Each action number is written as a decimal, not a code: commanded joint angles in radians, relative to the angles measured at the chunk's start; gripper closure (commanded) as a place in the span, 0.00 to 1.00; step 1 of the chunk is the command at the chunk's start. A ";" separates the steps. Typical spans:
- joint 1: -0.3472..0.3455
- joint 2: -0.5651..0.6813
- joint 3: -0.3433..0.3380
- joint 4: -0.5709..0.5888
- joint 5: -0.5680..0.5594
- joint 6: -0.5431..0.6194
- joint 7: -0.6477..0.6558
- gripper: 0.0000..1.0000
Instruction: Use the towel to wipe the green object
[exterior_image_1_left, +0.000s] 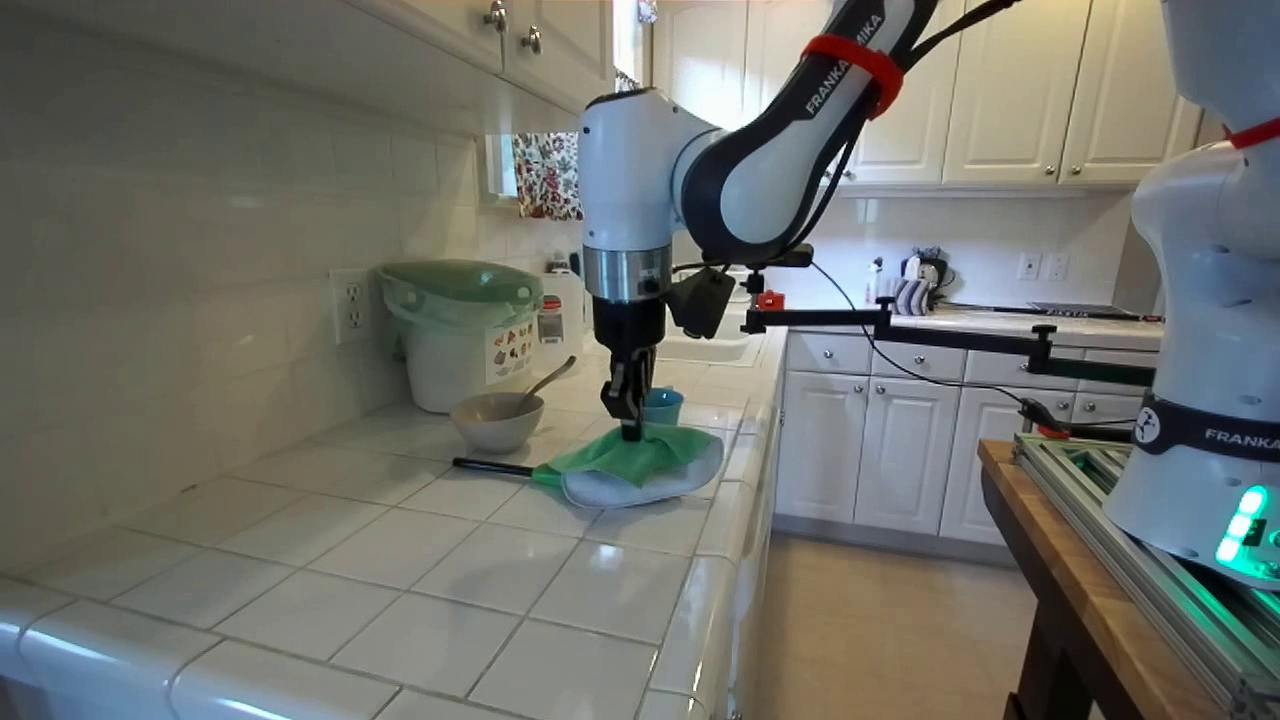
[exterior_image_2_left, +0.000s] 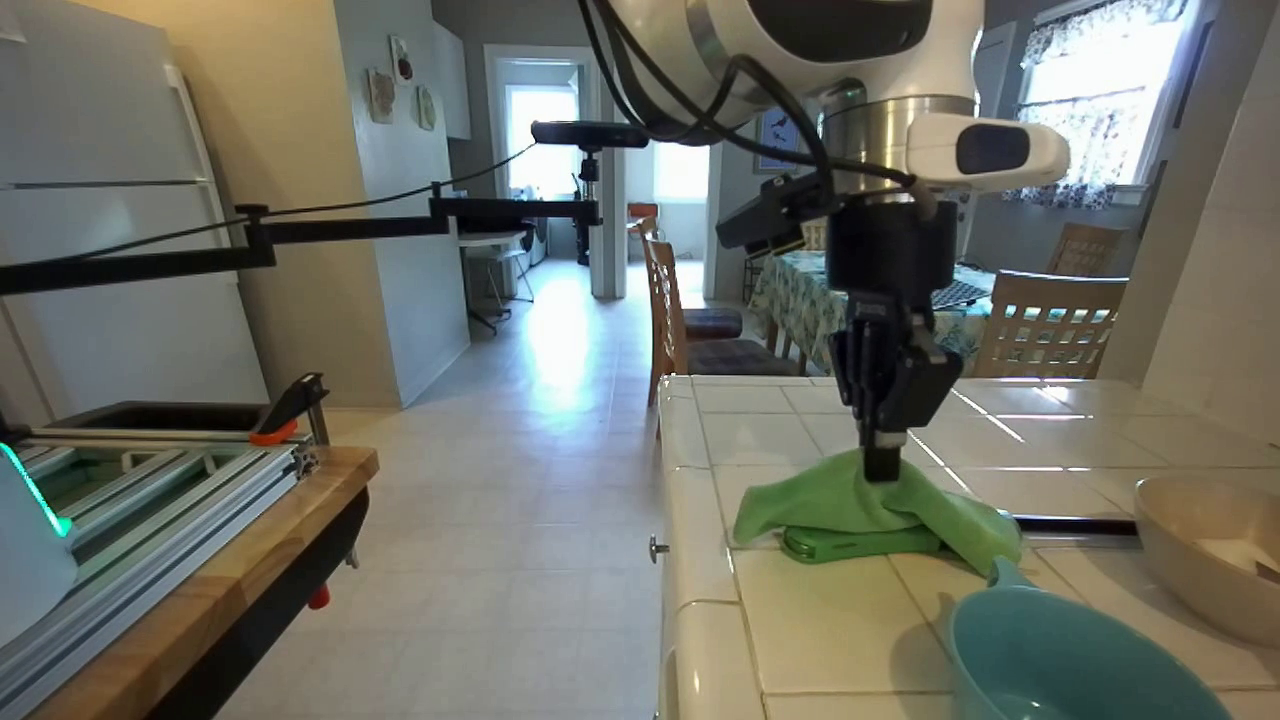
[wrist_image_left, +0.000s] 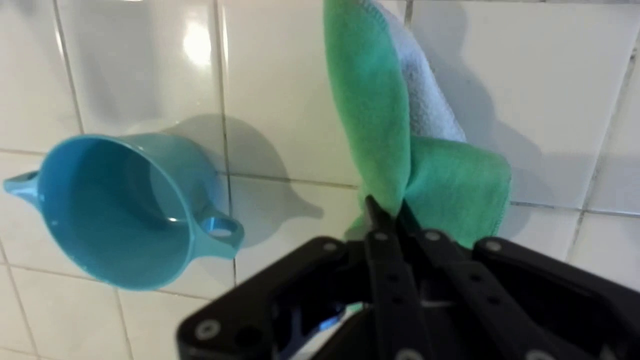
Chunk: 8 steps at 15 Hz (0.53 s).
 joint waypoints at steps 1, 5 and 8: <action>-0.003 0.036 -0.009 0.016 0.000 0.007 -0.005 0.99; -0.004 0.081 -0.003 0.043 0.016 0.029 -0.022 0.99; 0.002 0.107 -0.007 0.064 0.017 0.060 -0.018 0.99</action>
